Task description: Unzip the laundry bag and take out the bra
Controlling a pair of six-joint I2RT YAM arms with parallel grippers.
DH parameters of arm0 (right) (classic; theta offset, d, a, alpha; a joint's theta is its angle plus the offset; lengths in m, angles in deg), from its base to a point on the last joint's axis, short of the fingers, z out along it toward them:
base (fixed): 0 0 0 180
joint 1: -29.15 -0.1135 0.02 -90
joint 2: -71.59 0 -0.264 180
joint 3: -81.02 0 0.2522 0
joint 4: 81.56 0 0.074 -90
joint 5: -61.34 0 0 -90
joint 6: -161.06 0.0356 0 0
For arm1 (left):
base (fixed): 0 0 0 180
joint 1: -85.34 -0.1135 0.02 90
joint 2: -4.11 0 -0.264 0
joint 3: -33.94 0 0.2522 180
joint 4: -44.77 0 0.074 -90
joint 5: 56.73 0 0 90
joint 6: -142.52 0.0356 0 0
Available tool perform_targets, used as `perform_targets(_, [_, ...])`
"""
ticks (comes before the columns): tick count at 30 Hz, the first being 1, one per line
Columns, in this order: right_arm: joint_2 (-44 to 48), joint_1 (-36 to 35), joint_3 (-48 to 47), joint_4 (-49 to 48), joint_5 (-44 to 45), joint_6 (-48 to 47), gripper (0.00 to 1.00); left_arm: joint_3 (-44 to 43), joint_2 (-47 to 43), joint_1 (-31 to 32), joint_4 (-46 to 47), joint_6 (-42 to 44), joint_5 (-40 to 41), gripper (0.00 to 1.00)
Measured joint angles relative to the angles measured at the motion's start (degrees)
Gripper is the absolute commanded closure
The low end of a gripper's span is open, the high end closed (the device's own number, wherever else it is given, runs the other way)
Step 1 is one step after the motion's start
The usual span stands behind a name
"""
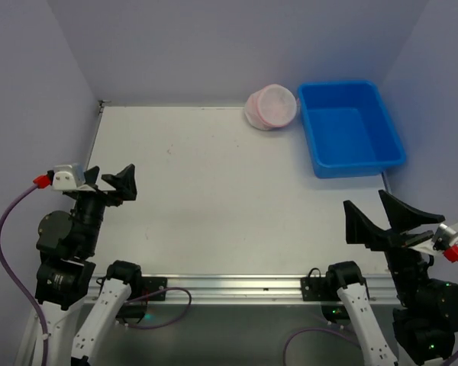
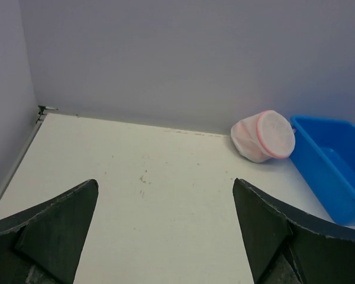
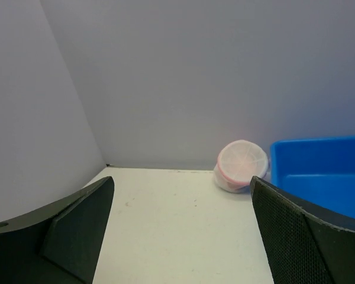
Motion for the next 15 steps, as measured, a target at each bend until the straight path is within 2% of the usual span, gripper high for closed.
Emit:
perform_targets(4, [-2.05,-0.04,0.0,0.09,-0.61,0.52,0.01,1.55,1.42,0.0,0.87,0.0,-0.09,0.0])
perform_targets(7, [-7.61,-0.04,-0.68,0.55,-4.02,1.6,0.01,3.39,3.08,0.0,1.75,-0.02,-0.13,0.0])
perform_targets(15, [-38.97,-0.44,-6.93,-0.04,-12.85,5.46,0.01,6.56,12.52,0.0,3.37,-0.48,0.24,0.0])
